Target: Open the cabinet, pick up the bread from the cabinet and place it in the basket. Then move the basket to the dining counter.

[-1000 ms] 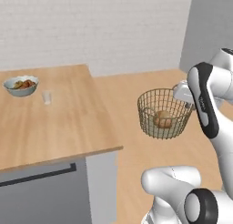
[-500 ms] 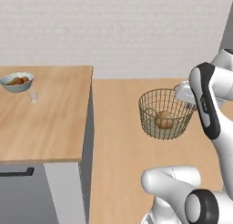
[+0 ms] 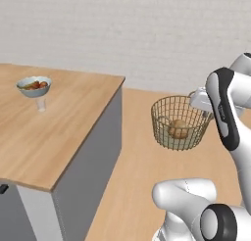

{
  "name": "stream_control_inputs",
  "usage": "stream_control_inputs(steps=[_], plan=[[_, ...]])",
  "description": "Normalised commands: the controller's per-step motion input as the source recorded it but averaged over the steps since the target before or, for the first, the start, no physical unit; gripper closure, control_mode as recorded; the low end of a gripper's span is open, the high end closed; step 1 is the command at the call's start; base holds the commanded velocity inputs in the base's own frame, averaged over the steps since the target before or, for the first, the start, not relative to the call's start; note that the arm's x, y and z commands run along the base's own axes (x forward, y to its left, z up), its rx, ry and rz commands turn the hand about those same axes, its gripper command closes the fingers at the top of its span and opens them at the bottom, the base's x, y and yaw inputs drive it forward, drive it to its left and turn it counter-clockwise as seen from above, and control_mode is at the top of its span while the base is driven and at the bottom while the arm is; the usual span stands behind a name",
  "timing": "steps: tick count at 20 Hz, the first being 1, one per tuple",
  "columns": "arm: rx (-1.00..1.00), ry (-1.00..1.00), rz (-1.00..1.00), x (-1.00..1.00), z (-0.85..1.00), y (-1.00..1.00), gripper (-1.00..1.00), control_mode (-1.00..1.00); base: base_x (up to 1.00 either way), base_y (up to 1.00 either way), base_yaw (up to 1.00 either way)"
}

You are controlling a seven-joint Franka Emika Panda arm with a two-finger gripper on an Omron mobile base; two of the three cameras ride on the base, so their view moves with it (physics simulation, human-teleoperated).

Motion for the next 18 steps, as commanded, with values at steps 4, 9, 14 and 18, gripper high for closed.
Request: stream_control_inputs(steps=[4, 9, 14, 18], plan=[[0.0, 0.0, 0.0, 0.0, 0.0, 0.0, 1.0, 1.0, 0.69, -0.75, 0.58], [0.0, 0.0, 0.0, 0.0, 0.0, 0.0, 1.0, 1.0, 0.71, -0.67, 0.61], [0.0, 0.0, 0.0, 0.0, 0.0, 0.0, 1.0, 1.0, 0.63, -0.65, 0.64], [0.0, 0.0, 0.0, 0.0, 0.0, 0.0, 1.0, 1.0, 0.58, -0.67, 0.63]])
